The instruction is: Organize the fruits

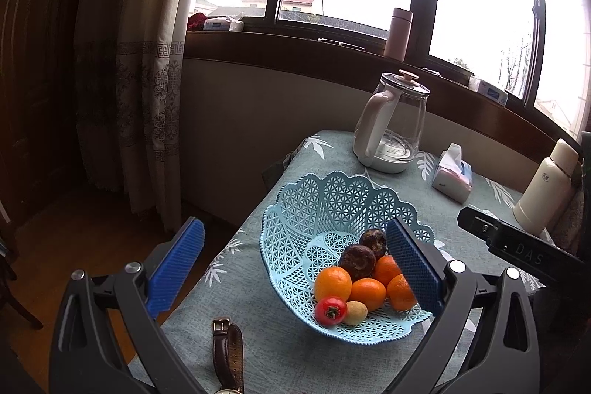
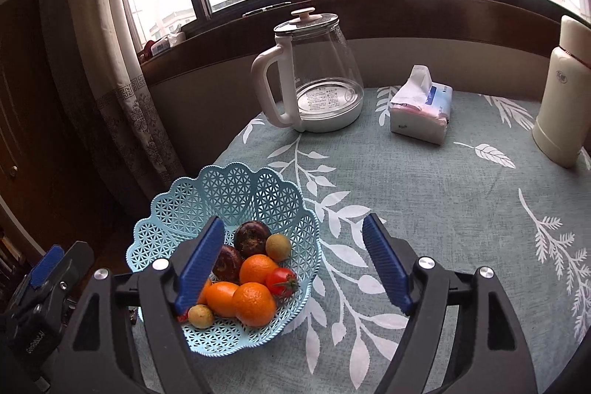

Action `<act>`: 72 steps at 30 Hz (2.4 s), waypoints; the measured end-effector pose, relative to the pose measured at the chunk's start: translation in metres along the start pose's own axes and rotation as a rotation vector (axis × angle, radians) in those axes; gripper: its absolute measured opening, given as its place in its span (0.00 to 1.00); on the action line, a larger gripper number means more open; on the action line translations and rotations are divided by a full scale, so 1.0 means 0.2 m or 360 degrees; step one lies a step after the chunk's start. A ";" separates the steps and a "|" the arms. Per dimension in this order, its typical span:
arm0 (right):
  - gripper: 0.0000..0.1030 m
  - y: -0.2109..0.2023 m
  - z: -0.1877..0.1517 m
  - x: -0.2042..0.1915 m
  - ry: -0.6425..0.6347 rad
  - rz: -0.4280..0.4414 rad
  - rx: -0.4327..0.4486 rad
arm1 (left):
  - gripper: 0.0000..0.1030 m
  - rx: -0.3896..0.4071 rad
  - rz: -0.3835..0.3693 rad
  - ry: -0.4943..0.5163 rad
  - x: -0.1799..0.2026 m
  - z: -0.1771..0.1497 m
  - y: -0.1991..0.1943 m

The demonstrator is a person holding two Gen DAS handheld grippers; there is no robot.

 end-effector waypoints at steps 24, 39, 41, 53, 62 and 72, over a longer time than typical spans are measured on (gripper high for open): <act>0.95 -0.46 -0.01 -0.03 -0.0072 -0.0021 0.0242 | 0.97 0.0108 -0.0095 0.0173 0.11 0.06 -0.25; 0.95 -0.57 -0.12 -0.12 -0.0296 -0.0037 0.0266 | 0.97 0.0127 -0.0066 0.0280 0.11 0.05 -0.36; 0.95 -0.58 -0.13 -0.13 -0.0325 -0.0044 0.0278 | 0.97 0.0125 -0.0058 0.0295 0.10 0.05 -0.36; 0.95 -0.55 -0.17 -0.18 -0.0459 -0.0078 0.0261 | 0.97 0.0116 0.0052 0.0471 0.08 0.02 -0.31; 0.95 -0.53 -0.20 -0.22 -0.0528 -0.0049 0.0221 | 0.97 0.0101 0.0152 0.0639 0.07 -0.01 -0.27; 0.95 -0.49 -0.23 -0.25 -0.0579 -0.0043 0.0187 | 0.97 0.0076 0.0173 0.0672 0.06 -0.03 -0.25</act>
Point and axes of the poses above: each gripper's, at about its wrist camera, not at the fingertips, and y roughly the way its jaws point, x to its right, z to its top, the point moved 1 cm from there along y, roughly the way its jaws point, and after that the axes turned 13 degrees about x, right-handed, at the moved point
